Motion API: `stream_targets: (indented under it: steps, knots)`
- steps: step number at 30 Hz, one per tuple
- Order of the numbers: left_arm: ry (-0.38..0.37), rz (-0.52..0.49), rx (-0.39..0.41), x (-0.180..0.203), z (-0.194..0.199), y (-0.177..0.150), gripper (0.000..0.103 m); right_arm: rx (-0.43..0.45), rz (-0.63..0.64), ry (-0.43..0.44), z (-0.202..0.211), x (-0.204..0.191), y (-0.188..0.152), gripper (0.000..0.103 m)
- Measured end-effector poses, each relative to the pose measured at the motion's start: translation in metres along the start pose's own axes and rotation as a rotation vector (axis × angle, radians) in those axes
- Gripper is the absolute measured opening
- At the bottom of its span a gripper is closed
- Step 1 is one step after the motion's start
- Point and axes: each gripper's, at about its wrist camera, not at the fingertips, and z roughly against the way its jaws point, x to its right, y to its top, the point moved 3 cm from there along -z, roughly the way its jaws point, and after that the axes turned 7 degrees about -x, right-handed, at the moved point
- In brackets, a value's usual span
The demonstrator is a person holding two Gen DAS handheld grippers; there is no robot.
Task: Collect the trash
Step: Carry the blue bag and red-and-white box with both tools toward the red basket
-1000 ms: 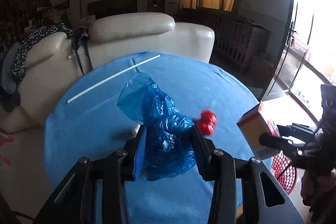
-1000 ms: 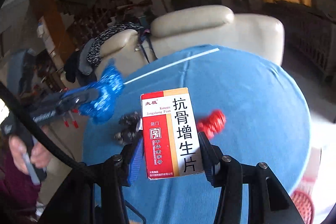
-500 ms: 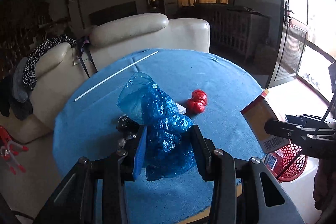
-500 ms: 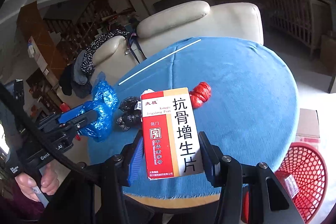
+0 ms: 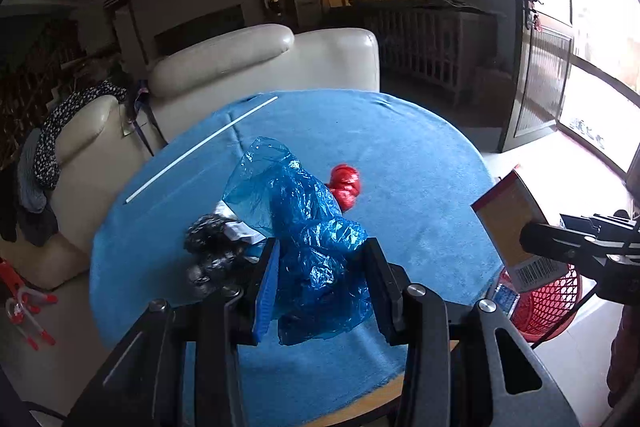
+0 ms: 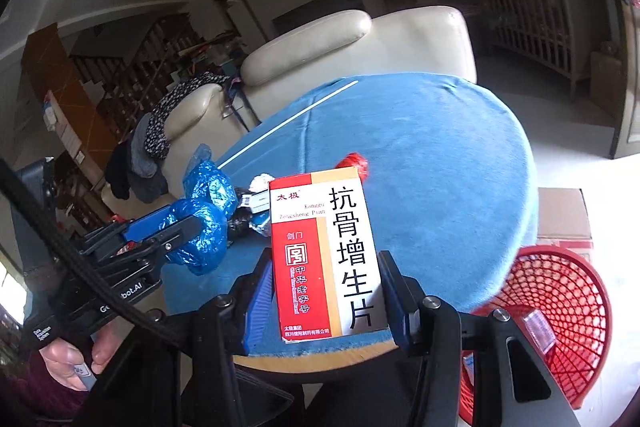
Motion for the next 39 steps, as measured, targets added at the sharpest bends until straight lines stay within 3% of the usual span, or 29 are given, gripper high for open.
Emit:
stream_targets:
  steps: [18, 39]
  knots:
    - [-0.009, -0.133, -0.008, 0.076, -0.01, 0.014, 0.043, 0.049, -0.148, -0.06, 0.043, 0.082, -0.025, 0.053]
    - [-0.013, -0.199, -0.01, 0.103, -0.017, 0.016, 0.043, 0.073, -0.2, -0.071, 0.052, 0.1, -0.03, 0.053]
